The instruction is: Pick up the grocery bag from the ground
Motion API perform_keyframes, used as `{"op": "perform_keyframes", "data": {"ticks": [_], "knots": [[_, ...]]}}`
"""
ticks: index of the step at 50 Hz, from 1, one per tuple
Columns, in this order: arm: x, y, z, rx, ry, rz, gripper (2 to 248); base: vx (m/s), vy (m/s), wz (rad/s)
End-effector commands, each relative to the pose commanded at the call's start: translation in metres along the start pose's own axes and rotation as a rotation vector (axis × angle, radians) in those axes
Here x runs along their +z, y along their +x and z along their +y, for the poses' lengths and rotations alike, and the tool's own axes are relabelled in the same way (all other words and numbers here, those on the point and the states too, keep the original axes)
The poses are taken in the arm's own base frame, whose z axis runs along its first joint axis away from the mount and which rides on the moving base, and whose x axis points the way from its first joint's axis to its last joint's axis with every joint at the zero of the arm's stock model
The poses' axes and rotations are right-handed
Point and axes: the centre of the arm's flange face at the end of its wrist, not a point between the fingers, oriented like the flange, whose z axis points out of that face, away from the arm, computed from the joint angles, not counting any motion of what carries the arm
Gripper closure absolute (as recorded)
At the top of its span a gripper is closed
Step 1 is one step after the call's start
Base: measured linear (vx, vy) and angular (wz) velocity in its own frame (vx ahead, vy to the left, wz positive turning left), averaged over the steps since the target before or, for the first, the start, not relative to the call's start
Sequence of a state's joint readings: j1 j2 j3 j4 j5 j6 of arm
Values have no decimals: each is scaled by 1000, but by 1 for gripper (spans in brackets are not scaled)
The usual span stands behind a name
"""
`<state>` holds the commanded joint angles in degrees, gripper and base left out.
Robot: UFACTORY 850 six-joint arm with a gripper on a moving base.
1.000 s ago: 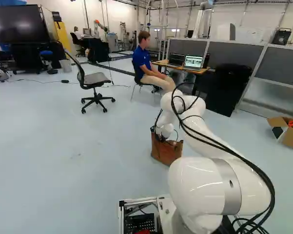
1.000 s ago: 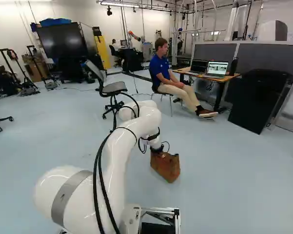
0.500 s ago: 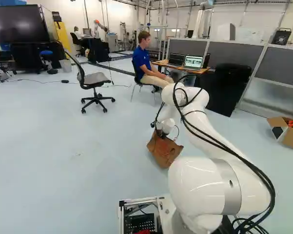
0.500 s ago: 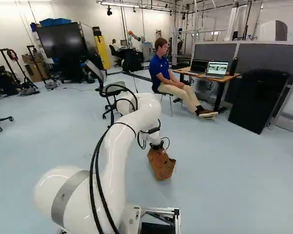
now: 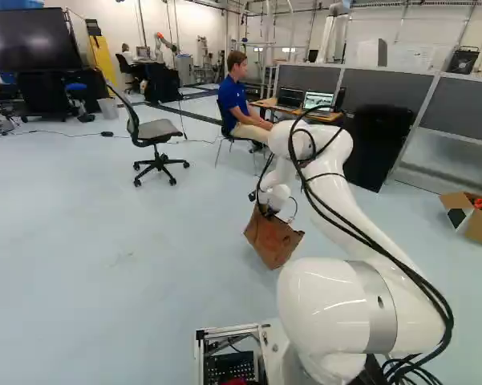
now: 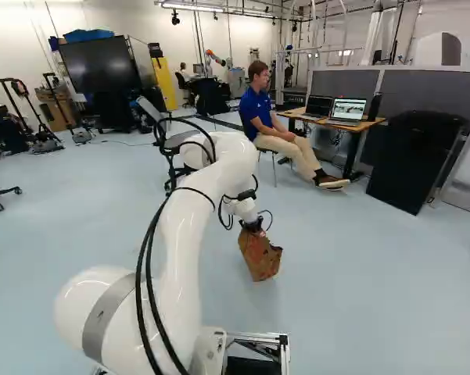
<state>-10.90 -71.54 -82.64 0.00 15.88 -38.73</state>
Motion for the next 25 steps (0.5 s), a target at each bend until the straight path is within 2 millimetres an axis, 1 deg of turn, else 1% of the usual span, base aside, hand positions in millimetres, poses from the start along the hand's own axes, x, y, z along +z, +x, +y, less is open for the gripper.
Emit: {"op": "perform_keyframes", "data": {"ticks": [25], "knots": [[-64,20,16,0,-24,30,228,0,0,0]]}}
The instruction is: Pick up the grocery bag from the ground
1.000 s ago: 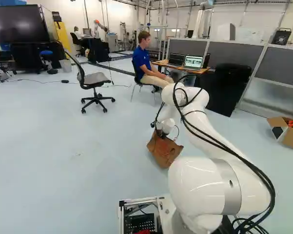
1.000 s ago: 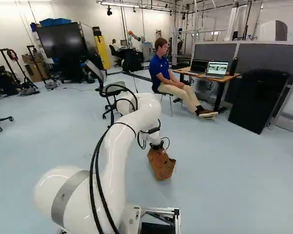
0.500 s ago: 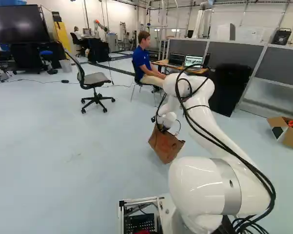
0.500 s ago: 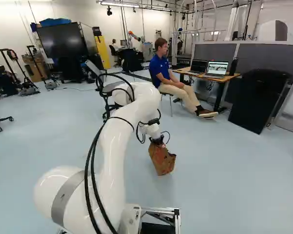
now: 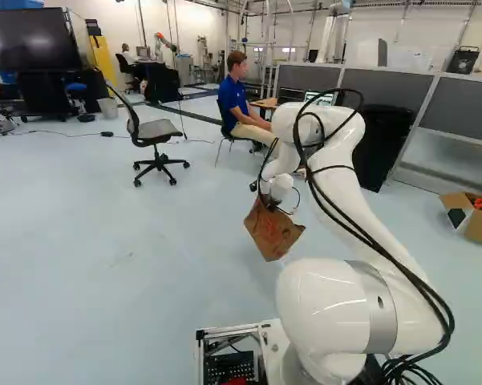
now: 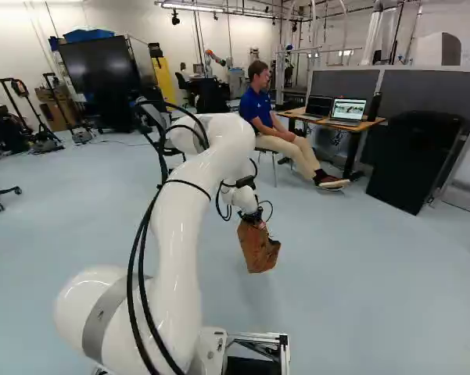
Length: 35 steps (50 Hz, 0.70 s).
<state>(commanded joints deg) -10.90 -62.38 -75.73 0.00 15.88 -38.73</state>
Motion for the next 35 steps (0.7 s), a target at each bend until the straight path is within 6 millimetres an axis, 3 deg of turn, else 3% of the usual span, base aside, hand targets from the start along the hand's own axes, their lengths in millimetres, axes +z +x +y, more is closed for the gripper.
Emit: {"op": "perform_keyframes", "data": {"ticks": [35], "knots": [[-87,27,21,0,-47,59,228,0,0,0]]}}
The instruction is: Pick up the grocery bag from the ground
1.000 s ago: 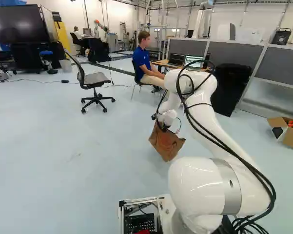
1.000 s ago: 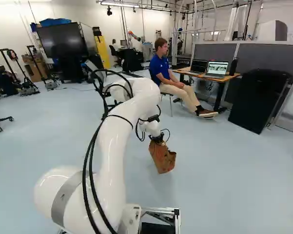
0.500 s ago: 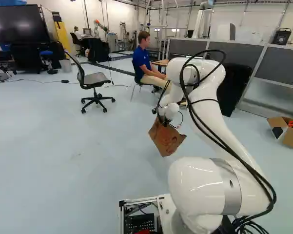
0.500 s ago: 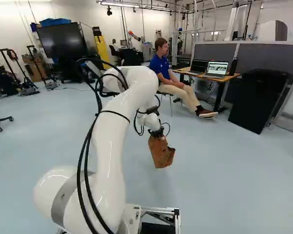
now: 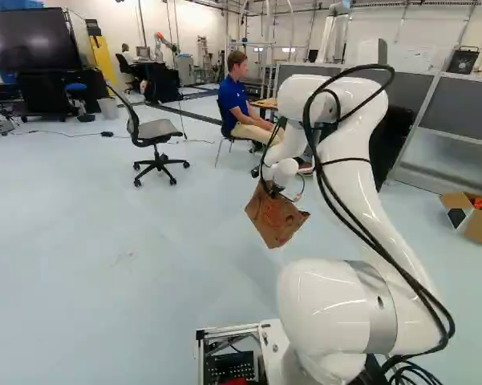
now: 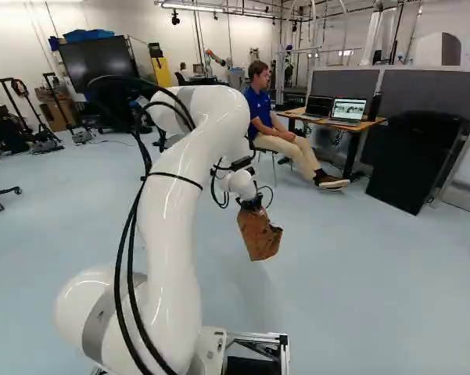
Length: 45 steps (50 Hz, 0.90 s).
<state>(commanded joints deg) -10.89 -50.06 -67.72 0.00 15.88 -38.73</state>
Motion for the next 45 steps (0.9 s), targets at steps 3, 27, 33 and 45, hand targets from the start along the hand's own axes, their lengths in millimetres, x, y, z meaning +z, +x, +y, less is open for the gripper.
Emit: {"op": "perform_keyframes", "data": {"ticks": [3,27,33,45], "knots": [[-7,3,2,0,-5,6,228,0,0,0],[-64,22,17,0,-46,57,228,0,0,0],[-78,26,21,0,-57,71,228,0,0,0],[-97,32,26,0,-73,91,228,0,0,0]]}}
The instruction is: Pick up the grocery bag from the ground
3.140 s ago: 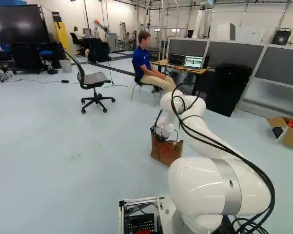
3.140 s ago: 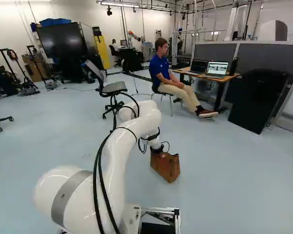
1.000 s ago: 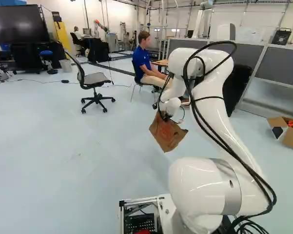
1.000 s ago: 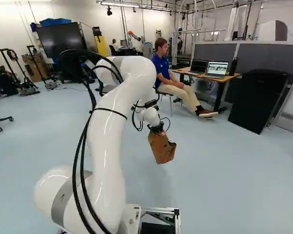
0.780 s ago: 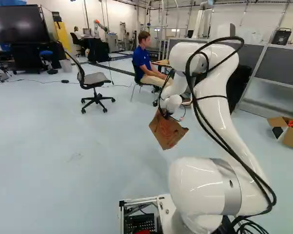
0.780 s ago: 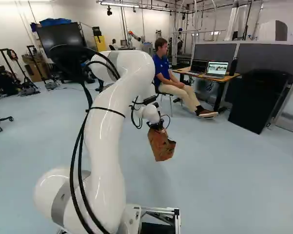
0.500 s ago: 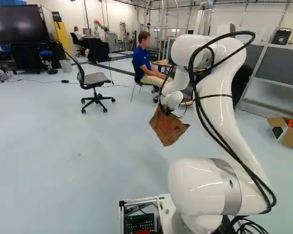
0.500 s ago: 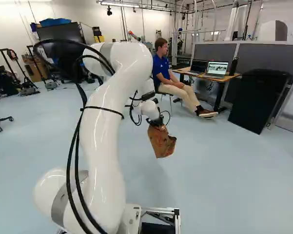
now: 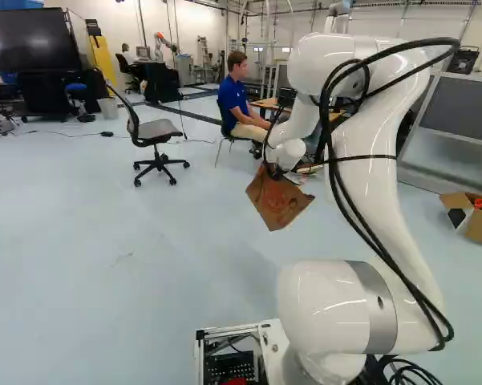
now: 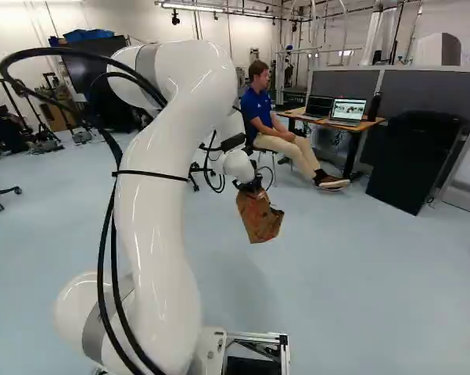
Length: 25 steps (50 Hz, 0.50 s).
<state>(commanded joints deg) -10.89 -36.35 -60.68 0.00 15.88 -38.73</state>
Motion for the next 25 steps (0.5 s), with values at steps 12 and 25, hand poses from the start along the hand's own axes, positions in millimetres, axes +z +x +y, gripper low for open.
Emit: {"op": "perform_keyframes", "data": {"ticks": [12,25], "knots": [[-2,1,0,1,-1,2,228,0,0,0],[-8,1,-2,10,-5,11,228,0,0,0]]}}
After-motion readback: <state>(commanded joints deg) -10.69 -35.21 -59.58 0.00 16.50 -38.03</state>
